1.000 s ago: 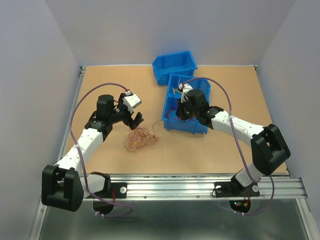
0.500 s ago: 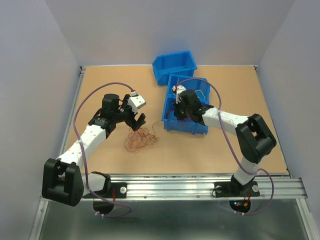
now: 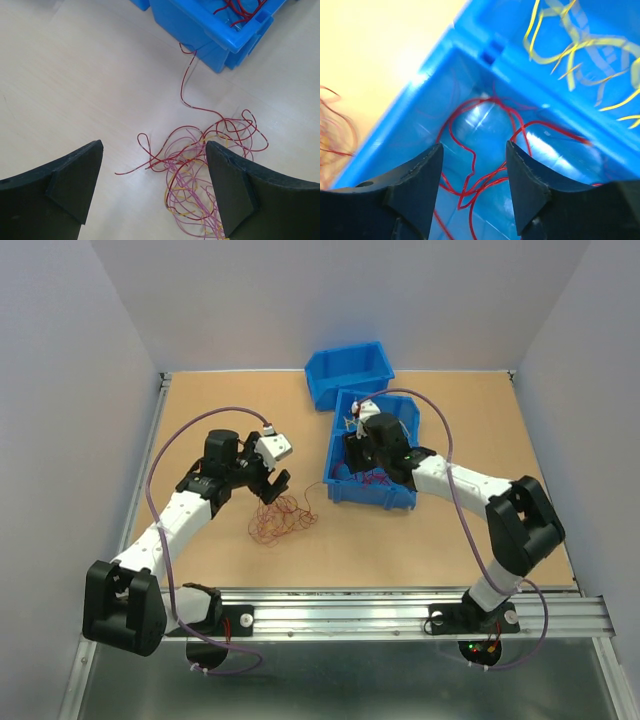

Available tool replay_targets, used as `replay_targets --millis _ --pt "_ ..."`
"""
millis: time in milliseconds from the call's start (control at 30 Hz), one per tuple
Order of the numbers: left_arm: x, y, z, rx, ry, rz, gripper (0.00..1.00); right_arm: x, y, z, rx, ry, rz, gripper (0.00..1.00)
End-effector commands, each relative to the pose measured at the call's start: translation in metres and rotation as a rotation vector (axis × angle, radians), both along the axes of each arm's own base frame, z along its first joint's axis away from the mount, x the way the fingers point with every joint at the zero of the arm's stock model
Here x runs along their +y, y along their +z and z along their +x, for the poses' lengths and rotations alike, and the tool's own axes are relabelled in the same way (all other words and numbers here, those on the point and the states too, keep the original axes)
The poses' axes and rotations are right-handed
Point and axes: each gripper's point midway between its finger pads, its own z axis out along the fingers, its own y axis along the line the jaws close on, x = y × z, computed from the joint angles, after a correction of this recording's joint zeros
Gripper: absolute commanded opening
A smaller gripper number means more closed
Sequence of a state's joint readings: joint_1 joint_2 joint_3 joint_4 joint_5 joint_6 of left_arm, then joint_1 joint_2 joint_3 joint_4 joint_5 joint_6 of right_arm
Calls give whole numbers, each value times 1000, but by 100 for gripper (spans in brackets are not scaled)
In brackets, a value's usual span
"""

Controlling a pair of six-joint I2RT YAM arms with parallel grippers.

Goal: Untangle the cables

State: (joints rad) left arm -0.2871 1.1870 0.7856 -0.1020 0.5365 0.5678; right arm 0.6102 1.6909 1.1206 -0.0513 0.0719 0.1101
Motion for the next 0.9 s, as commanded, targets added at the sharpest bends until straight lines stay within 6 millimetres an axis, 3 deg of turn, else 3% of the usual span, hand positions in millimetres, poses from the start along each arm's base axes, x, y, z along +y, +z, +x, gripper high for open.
replay_targets --millis 0,100,200,333,533,567,600,633,700,767,800,867 --pt "1 -4 -7 7 -39 42 86 -6 72 2 -196 -51 121 59" --pt "1 -16 -16 77 -84 80 77 -12 85 -10 -227 -52 162 59" --pt "2 -23 -32 125 -166 119 75 -21 98 -30 -258 -31 206 60" --pt "9 -30 -35 126 -153 155 73 -31 107 -54 -281 -10 255 63" --pt "14 -39 -33 169 -126 180 49 -39 114 -69 -305 -7 294 63" --pt "14 -40 -32 172 -123 183 36 -38 114 -69 -304 -2 297 63" --pt "14 -40 -31 171 -122 185 21 -36 114 -70 -301 10 303 63" --pt "14 -38 -31 165 -122 184 21 -33 114 -71 -298 22 307 63" --pt "14 -31 -30 154 -115 179 3 -19 112 -77 -280 104 327 63" --pt "13 -20 -27 135 -106 167 0 -2 116 -82 -289 211 366 64" --pt "12 -5 -25 100 -102 152 0 21 122 -96 -307 370 425 65" --pt "10 12 -24 68 -93 128 0 39 130 -109 -333 508 487 71"
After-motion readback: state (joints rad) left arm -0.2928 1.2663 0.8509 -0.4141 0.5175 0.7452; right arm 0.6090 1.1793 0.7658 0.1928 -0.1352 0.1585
